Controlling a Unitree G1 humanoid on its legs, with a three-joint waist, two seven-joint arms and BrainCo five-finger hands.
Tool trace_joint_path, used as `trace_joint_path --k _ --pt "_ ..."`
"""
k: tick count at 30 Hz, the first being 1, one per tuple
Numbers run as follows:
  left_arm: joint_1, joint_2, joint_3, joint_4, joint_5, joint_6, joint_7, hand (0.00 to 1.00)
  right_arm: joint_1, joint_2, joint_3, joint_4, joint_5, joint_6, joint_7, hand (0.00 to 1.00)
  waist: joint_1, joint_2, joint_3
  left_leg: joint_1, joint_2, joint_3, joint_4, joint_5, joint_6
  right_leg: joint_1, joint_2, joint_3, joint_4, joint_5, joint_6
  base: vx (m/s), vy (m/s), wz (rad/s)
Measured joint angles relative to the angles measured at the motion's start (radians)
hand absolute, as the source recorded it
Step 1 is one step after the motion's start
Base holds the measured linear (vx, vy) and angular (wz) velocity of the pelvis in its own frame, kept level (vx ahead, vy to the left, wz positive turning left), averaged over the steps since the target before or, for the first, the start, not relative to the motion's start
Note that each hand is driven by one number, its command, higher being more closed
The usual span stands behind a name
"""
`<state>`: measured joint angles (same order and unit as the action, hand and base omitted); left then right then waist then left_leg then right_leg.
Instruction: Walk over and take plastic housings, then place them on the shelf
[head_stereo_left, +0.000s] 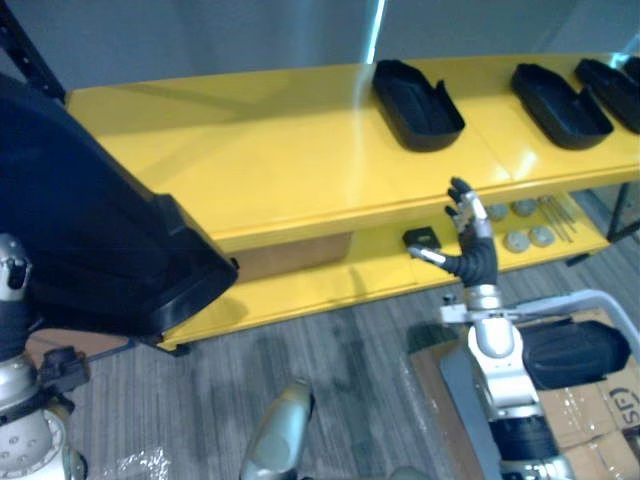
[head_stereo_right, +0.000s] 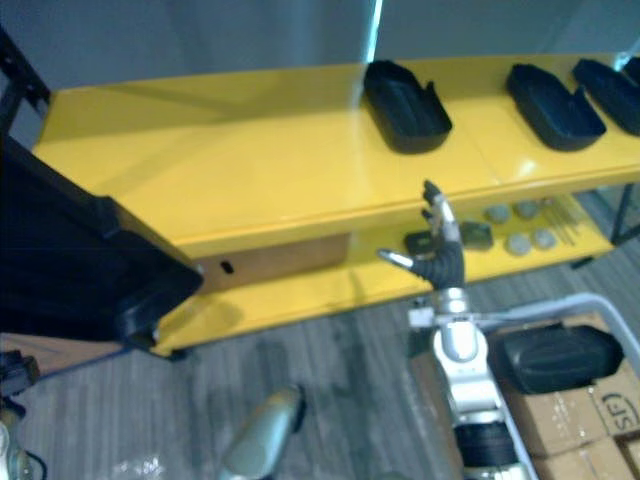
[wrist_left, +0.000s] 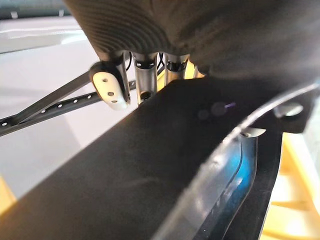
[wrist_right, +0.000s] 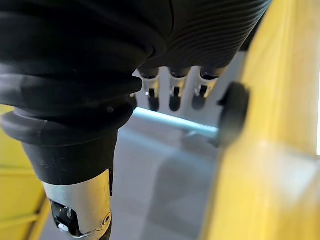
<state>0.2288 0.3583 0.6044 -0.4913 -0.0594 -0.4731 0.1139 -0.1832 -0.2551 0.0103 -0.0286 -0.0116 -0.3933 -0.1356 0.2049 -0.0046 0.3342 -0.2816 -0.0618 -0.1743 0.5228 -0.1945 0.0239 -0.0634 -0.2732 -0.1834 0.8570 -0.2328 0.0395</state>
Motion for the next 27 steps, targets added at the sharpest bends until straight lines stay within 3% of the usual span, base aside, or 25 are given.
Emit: trace_joint_path --k 2,3,4,7,8,9,10,11,12,13,14,15,17,18,19,20,21,22,27 --pt "-0.046 0.029 0.0 0.006 -0.003 0.02 0.0 1.0 -0.012 -0.018 -0.031 0.001 -0.013 -0.001 -0.005 0.0 -0.015 0.007 -0.001 0.034 -0.004 -0.008 -0.028 -0.003 0.006 -0.064 0.056 0.028 -0.105 -0.06 0.006 0.16 0.053 0.27" --pt "-0.089 0.058 -0.014 0.032 -0.012 0.027 0.0 1.0 -0.021 -0.058 -0.064 -0.005 -0.013 -0.001 -0.021 0.0 -0.036 0.024 -0.013 0.046 -0.011 -0.038 -0.037 -0.011 0.003 -0.116 0.112 0.1 -0.24 -0.059 0.01 0.21 0.018 0.65" --pt "-0.118 0.073 -0.039 0.055 -0.014 0.031 0.0 1.0 -0.022 -0.085 -0.096 -0.009 -0.013 -0.001 -0.028 0.0 -0.053 0.034 -0.017 0.058 -0.019 -0.065 -0.037 -0.017 0.002 -0.137 0.136 0.159 -0.31 -0.045 0.031 0.23 0.003 0.8" --pt "-0.153 0.092 -0.133 0.074 -0.014 0.044 -0.001 1.0 0.002 -0.107 -0.16 -0.068 -0.014 0.007 -0.073 0.0 -0.09 0.05 -0.026 0.108 -0.047 -0.15 -0.021 -0.063 -0.017 -0.19 0.147 0.297 -0.377 0.008 0.068 0.24 -0.099 0.98" --pt "-0.153 0.094 -0.153 0.07 -0.016 0.045 -0.003 1.0 0.016 -0.107 -0.167 -0.102 -0.02 0.006 -0.087 0.0 -0.093 0.043 -0.03 0.118 -0.055 -0.165 -0.014 -0.078 -0.022 -0.198 0.137 0.296 -0.367 0.012 0.075 0.32 -0.287 1.09" --pt "-0.143 0.094 -0.184 0.04 -0.023 0.047 -0.012 1.0 0.032 -0.107 -0.182 -0.189 -0.052 0.001 -0.112 0.0 -0.092 0.01 -0.048 0.124 -0.059 -0.164 -0.001 -0.116 -0.036 -0.205 0.107 0.278 -0.356 0.021 0.092 0.33 -0.346 0.86" --pt "-0.137 0.094 -0.191 0.018 -0.023 0.047 -0.015 1.0 0.032 -0.107 -0.186 -0.222 -0.063 -0.003 -0.122 0.0 -0.092 -0.003 -0.056 0.122 -0.055 -0.149 0.003 -0.131 -0.041 -0.199 0.089 0.263 -0.367 0.021 0.091 0.34 -0.459 1.07" --pt "-0.13 0.085 -0.199 -0.028 -0.022 0.042 -0.029 1.0 0.028 -0.11 -0.192 -0.282 -0.082 -0.012 -0.146 0.0 -0.094 -0.045 -0.082 0.104 -0.014 -0.077 0.021 -0.154 -0.062 -0.171 0.069 0.235 -0.404 0.073 0.129 0.25 -0.432 0.88" --pt "-0.128 0.054 -0.216 -0.045 -0.022 0.036 -0.043 1.0 0.021 -0.123 -0.199 -0.297 -0.084 -0.022 -0.159 0.0 -0.104 -0.028 -0.086 0.102 0.035 -0.048 0.038 -0.164 -0.072 -0.157 0.077 0.192 -0.387 0.058 0.118 0.3 -0.492 1.14" --pt "-0.117 0.021 -0.261 -0.065 -0.022 0.033 -0.062 1.0 0.016 -0.134 -0.215 -0.314 -0.086 -0.024 -0.19 0.0 -0.109 0.014 -0.115 0.074 0.129 0.032 0.041 -0.158 -0.091 -0.143 0.092 0.119 -0.389 0.05 0.098 0.26 -0.391 1.17" --pt "-0.136 0.028 -0.305 -0.065 -0.021 0.031 -0.08 1.0 0.003 -0.151 -0.235 -0.305 -0.097 -0.021 -0.225 0.0 -0.125 0.035 -0.135 0.052 0.191 0.133 0.012 -0.121 -0.108 -0.142 0.095 0.064 -0.399 0.047 0.092 0.31 -0.379 1.13" --pt "-0.151 0.029 -0.319 -0.062 -0.021 0.03 -0.088 1.0 -0.006 -0.158 -0.247 -0.293 -0.106 -0.02 -0.243 0.0 -0.127 0.051 -0.143 0.052 0.206 0.177 -0.02 -0.1 -0.126 -0.138 0.093 0.045 -0.404 0.047 0.091 0.26 -0.262 1.01" --pt "-0.262 0.06 -0.382 0.006 -0.016 0.032 -0.088 1.0 -0.017 -0.166 -0.285 -0.212 -0.153 -0.005 -0.325 0.0 -0.147 0.057 -0.146 0.108 0.203 0.269 -0.159 -0.005 -0.13 -0.096 0.061 -0.01 -0.418 0.049 0.087 0.24 -0.173 0.94" --pt "-0.283 0.075 -0.39 0.024 -0.014 0.037 -0.088 1.0 -0.018 -0.166 -0.294 -0.194 -0.16 0.0 -0.338 0.0 -0.156 0.058 -0.146 0.132 0.2 0.266 -0.193 0.011 -0.129 -0.085 0.06 -0.013 -0.405 0.051 0.084 0.22 -0.117 0.71" --pt "-0.313 0.103 -0.39 0.057 -0.012 0.045 -0.087 1.0 -0.021 -0.168 -0.315 -0.181 -0.162 -0.001 -0.365 0.0 -0.166 0.058 -0.142 0.183 0.202 0.256 -0.254 0.041 -0.128 -0.115 0.062 -0.002 -0.3 0.063 0.06 0.13 -0.069 0.29" --pt "-0.334 0.12 -0.386 0.094 -0.018 0.053 -0.086 1.0 -0.022 -0.173 -0.349 -0.182 -0.168 -0.012 -0.383 0.0 -0.173 0.062 -0.139 0.217 0.219 0.265 -0.28 0.051 -0.134 -0.141 0.077 0.03 -0.337 0.003 0.052 0.11 -0.073 0.08" --pt "-0.339 0.131 -0.379 0.108 -0.023 0.064 -0.085 1.0 -0.021 -0.172 -0.364 -0.186 -0.169 -0.016 -0.394 0.0 -0.171 0.046 -0.144 0.226 0.213 0.273 -0.287 0.051 -0.137 -0.131 0.082 0.034 -0.429 0.046 0.052 0.11 -0.114 0.0" --pt "-0.347 0.145 -0.369 0.135 -0.025 0.078 -0.086 1.0 -0.02 -0.179 -0.393 -0.195 -0.17 -0.023 -0.413 0.0 -0.19 0.026 -0.139 0.241 0.201 0.275 -0.289 0.039 -0.155 -0.124 0.077 0.046 -0.477 0.098 0.071 0.16 -0.119 -0.13" --pt "-0.346 0.158 -0.37 0.175 -0.052 0.151 -0.141 1.0 0.06 -0.18 -0.501 -0.195 -0.167 -0.015 -0.454 0.0 -0.224 0.048 -0.136 0.314 0.232 0.345 -0.371 0.049 -0.174 -0.12 0.117 0.087 -0.491 0.1 0.066 0.13 -0.048 -0.32"
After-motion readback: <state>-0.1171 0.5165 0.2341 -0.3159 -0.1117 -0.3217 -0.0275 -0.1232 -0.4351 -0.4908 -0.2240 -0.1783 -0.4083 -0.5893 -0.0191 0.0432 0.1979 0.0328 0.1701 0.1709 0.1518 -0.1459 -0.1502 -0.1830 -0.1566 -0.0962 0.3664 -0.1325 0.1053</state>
